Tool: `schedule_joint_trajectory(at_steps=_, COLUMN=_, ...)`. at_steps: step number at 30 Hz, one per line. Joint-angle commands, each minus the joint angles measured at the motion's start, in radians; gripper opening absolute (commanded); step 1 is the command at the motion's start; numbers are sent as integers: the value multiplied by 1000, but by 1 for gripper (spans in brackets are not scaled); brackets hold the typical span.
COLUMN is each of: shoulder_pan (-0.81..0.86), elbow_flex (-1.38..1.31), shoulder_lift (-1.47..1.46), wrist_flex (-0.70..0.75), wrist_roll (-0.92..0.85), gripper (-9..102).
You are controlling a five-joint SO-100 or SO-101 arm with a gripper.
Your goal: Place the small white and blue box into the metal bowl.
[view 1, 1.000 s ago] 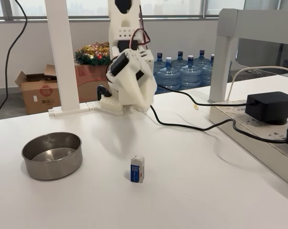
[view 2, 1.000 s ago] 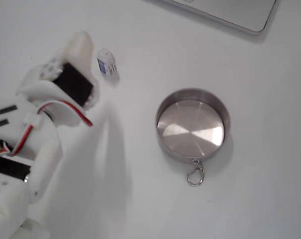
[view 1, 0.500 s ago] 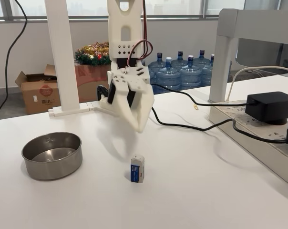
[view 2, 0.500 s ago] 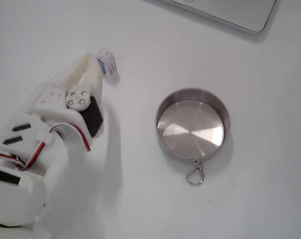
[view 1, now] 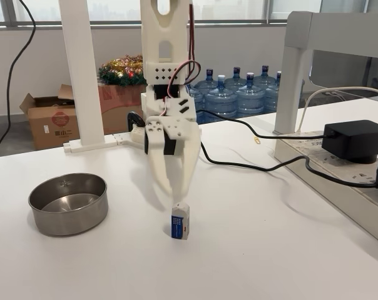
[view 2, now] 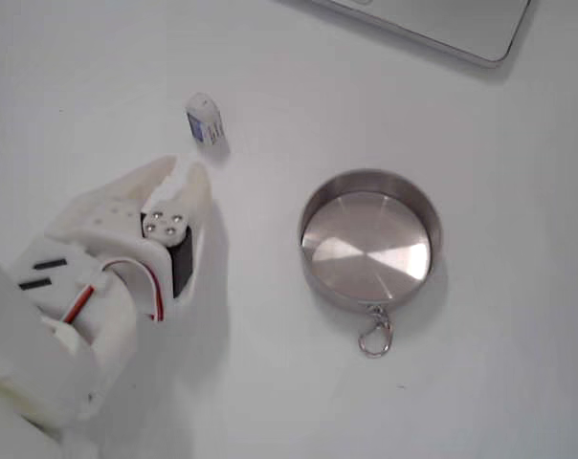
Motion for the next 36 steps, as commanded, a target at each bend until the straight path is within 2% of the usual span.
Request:
schedule_joint_trajectory(at_steps=1, shoulder_pan=-9, elbow_flex=-48, shoulder_lift=-12, wrist_flex=-17, wrist_roll=11, gripper=15)
schedule_joint_trajectory(at_steps=6, shoulder_pan=-6, elbow_flex=-94, shoulder_lift=-38, wrist_flex=-17, wrist_roll=11, gripper=15)
schedule_joint_trajectory(at_steps=12, shoulder_pan=-9, elbow_flex=-155, shoulder_lift=-89, wrist_flex=-17, wrist_roll=11, gripper=21)
schedule_joint_trajectory(at_steps=29, shoulder_pan=-14, elbow_flex=-284, shoulder_lift=-225, wrist_flex=-18, wrist_roll=11, gripper=24)
schedule_joint_trajectory(at_steps=36, shoulder_pan=-61, elbow_flex=-324, shoulder_lift=-347, wrist_flex=-167, wrist_roll=11, gripper=24)
